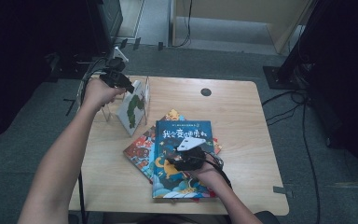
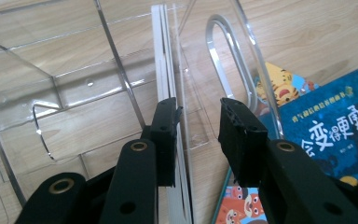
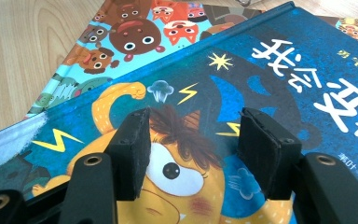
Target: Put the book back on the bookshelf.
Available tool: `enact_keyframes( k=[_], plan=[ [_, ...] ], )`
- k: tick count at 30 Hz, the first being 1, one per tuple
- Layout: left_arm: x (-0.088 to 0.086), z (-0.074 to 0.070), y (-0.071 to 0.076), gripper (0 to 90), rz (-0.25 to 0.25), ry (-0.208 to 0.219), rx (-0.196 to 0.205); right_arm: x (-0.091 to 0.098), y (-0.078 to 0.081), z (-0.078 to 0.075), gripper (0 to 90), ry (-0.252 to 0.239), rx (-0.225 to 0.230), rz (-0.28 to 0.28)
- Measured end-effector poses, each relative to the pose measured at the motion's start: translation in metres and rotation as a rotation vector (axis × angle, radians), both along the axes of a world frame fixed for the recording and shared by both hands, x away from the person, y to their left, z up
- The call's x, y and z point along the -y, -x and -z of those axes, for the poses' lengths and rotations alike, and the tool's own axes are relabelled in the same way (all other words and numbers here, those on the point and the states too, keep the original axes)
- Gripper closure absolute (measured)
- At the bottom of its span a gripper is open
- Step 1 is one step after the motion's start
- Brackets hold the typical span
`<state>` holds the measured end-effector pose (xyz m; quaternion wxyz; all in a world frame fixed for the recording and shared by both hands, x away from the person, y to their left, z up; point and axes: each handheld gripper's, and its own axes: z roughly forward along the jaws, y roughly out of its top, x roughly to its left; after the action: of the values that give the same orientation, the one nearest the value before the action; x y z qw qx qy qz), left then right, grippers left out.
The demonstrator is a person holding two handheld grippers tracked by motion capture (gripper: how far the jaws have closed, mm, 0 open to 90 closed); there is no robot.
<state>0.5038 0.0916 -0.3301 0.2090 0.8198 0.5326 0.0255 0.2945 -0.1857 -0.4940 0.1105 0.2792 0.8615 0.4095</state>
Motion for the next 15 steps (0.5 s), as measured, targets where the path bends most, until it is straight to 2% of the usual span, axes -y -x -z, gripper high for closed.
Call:
enact_keyframes(
  k=[6,15],
  plan=[
    [-0.002,-0.006,0.011,66.1,0.022,0.029,0.022,0.0,0.0,0.0,44.6,0.0,0.0,0.001],
    [0.0,-0.011,0.022,62.5,0.043,0.072,0.025,0.0,0.0,0.0,44.0,0.001,0.0,-0.001]
  ],
)
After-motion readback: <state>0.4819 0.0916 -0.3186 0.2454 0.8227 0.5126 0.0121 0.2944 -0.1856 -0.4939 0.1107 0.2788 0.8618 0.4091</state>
